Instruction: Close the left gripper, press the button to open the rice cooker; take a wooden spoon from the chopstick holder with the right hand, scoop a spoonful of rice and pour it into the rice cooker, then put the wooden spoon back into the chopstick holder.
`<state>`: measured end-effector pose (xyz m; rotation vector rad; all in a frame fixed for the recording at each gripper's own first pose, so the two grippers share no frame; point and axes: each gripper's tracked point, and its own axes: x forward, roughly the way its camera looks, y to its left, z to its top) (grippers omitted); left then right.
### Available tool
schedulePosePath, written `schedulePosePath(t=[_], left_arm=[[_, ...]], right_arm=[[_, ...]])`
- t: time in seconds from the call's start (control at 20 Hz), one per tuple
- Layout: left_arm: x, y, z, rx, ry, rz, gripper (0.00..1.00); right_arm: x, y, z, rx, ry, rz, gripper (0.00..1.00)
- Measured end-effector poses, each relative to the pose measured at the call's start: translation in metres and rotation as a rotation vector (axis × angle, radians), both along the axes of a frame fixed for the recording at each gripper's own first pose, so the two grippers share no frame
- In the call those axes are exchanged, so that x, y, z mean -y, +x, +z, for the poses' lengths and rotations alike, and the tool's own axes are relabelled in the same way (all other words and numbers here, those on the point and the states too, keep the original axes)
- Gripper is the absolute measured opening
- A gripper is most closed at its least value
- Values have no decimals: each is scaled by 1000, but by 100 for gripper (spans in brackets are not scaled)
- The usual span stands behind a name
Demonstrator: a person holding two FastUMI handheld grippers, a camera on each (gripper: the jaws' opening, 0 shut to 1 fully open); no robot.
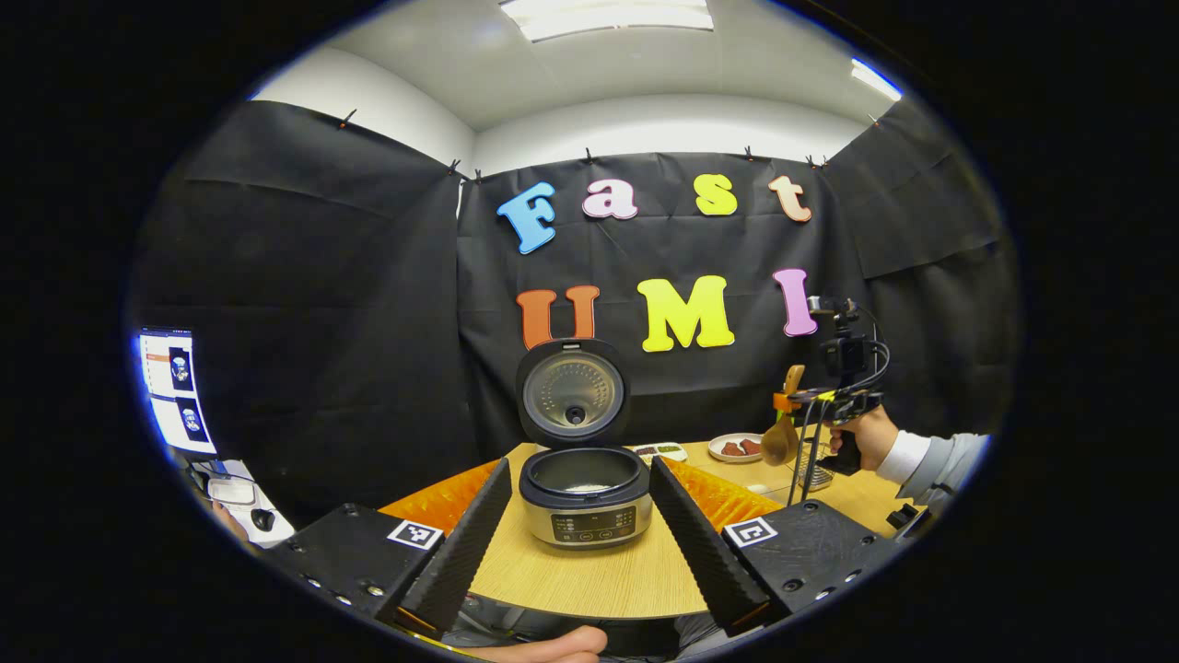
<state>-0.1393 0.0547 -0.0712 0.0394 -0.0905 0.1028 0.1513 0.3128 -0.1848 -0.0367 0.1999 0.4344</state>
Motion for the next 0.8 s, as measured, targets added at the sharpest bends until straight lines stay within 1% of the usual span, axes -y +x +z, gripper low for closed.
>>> schedulePosePath(t=[0.15,0.25,0.35,0.5,0.55,0.6,0.65,0.7,0.75,0.8], left_arm=[[-8,2,-8,-18,-16,13,95],[-13,3,-13,-29,-26,19,96],[-13,6,-16,-36,-34,18,95],[-22,9,-22,-46,-31,36,95],[-25,11,-26,-53,-26,47,96],[-28,11,-30,-64,-22,57,96],[-31,12,-33,-70,-24,66,95],[-33,13,-35,-73,-29,70,96],[-33,13,-38,-80,-36,68,96],[-33,15,-41,-86,-44,66,95]], right_arm=[[-20,-2,-43,-48,-40,-31,8],[-19,3,-66,-64,-38,-87,8],[-20,8,-87,-77,-60,-133,8],[-17,14,-91,-19,-118,-185,8],[-23,11,-93,-26,-97,-173,8],[-37,5,-99,-61,-51,-128,8],[-58,-7,-102,-118,31,-44,8],[-77,-16,-107,-187,104,22,8],[-86,-26,-109,-247,170,60,8],[-90,-31,-109,-291,213,78,8]])
